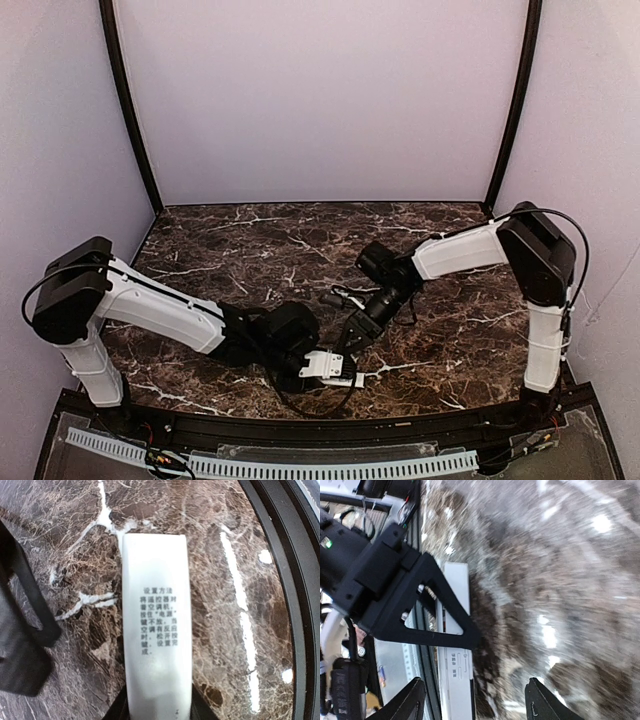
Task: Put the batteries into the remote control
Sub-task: Load the battery cover onto the remote control without the battery cover.
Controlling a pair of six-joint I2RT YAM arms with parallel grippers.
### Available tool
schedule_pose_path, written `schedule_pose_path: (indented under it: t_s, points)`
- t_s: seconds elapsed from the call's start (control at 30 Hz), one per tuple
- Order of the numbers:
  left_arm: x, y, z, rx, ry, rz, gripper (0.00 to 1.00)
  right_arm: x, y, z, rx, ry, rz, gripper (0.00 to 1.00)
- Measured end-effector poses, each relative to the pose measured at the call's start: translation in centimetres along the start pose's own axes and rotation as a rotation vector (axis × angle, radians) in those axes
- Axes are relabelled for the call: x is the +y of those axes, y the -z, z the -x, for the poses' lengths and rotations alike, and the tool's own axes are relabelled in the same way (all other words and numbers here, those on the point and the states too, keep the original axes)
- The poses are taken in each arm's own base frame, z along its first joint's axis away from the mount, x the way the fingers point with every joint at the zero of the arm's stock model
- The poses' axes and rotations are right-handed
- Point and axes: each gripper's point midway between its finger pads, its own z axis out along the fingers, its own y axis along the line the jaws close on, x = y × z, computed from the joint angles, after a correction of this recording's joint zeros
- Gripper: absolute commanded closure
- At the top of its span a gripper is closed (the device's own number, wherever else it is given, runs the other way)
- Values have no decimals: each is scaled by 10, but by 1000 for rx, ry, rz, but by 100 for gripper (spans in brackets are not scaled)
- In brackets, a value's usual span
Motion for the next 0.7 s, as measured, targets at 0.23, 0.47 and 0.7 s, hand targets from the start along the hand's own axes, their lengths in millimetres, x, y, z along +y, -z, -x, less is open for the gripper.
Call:
schedule_pose_path:
  t_s: [0.23,0.47,0.7]
  points:
    - [16,-8,2,10,105,-55,79,-13,55,15,-143,-3,-166,31]
    - [26,-14,4,34,175,-105,67,-28,75,5,-188,-51,-264,31]
    - [28,-15,5,48,203,-119,52,-32,76,-4,-187,-73,-303,31]
